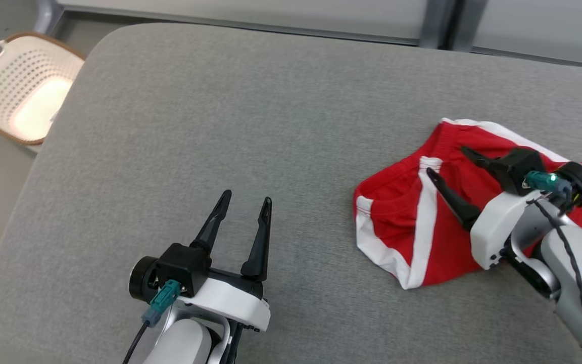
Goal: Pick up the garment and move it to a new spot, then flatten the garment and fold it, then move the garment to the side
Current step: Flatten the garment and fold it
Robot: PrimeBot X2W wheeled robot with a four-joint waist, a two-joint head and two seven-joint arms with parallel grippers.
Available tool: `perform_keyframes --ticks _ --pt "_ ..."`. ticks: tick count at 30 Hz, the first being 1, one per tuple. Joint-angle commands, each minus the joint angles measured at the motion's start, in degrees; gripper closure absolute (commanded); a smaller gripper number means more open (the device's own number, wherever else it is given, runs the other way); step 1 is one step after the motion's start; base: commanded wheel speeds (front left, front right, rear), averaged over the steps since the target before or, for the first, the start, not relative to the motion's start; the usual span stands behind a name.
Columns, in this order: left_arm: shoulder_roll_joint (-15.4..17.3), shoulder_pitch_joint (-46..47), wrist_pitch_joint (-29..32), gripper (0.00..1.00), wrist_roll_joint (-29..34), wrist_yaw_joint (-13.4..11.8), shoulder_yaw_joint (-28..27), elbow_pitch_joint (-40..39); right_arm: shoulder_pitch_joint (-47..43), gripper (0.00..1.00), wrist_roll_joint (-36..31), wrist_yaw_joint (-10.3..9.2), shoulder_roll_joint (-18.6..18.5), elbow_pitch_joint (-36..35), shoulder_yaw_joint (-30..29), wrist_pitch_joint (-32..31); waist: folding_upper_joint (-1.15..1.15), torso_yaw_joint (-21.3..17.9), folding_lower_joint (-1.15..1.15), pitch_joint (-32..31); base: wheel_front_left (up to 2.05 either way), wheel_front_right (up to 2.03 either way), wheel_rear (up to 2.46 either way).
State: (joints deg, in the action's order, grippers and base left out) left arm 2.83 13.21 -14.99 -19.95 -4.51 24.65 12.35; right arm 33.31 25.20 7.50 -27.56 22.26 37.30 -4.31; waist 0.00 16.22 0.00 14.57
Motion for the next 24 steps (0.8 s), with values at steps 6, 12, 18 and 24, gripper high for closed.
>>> perform_keyframes --ticks 6,12,18,24 --pt "0.2 1.1 -0.3 0.0 -1.4 -1.1 1.4 -0.3 5.1 0.0 4.6 -0.03 -4.2 4.3 6.3 -1.2 0.0 4.5 0.0 2.3 0.0 0.0 0.0" --pt "0.2 1.5 -0.3 0.0 -1.9 -1.4 2.0 -0.4 7.4 0.13 8.3 -0.03 -5.6 7.3 10.3 -2.2 0.0 5.6 0.0 2.7 0.0 0.0 0.0" --pt "0.2 1.4 -0.3 0.0 -1.7 -1.6 1.8 -0.2 9.0 1.0 10.9 -0.03 -6.0 8.4 12.7 -0.5 0.0 4.9 0.0 2.6 0.0 0.0 0.0" --pt "0.2 1.6 -0.3 0.0 -0.7 -1.3 1.2 0.3 8.8 1.0 12.3 -0.03 -5.4 9.1 12.9 3.1 0.0 2.9 0.0 1.5 0.0 0.0 0.0"
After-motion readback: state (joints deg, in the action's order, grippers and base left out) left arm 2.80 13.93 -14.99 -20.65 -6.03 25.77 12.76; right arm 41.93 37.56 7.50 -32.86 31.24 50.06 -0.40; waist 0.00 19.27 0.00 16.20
